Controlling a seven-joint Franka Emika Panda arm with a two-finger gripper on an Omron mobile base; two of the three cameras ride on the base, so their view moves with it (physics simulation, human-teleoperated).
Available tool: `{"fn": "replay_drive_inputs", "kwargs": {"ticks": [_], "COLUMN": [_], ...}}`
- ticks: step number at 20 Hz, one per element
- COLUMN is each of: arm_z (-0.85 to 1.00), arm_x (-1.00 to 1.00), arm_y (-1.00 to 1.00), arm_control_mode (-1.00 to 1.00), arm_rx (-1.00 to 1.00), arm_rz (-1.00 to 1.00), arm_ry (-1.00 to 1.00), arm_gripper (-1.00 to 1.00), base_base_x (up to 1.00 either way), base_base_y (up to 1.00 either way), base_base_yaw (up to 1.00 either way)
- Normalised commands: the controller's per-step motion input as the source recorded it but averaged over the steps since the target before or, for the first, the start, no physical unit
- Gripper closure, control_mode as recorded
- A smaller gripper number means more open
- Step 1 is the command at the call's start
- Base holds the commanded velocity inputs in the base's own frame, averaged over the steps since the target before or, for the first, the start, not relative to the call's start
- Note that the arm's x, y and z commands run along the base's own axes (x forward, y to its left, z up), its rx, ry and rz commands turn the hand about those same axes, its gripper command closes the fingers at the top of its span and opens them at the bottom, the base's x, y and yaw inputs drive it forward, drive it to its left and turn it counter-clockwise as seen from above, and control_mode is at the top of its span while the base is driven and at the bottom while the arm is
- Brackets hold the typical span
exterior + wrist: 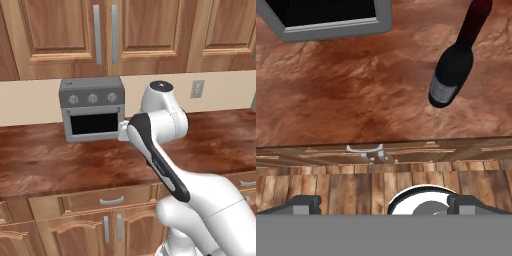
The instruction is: There is a wine glass and glass cup on the dining counter. Place the wine bottle next to the wine glass and the juice bottle next to the glass cup.
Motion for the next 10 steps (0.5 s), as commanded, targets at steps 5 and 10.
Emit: {"fn": "replay_drive_inputs", "kwargs": {"ticks": [5, 10], "arm_z": [0.0, 0.0], "arm_x": [0.0, 0.0], "arm_y": [0.0, 0.0], "arm_control_mode": [1.0, 1.0], "arm_rx": [0.0, 0.0], "arm_rz": [0.0, 0.0], "arm_ry": [0.0, 0.0], "arm_gripper": [-1.0, -1.0], "base_base_x": [0.28, 0.39], "base_base_y": [0.0, 0.0], "base_base_yaw": [0.0, -0.06]}}
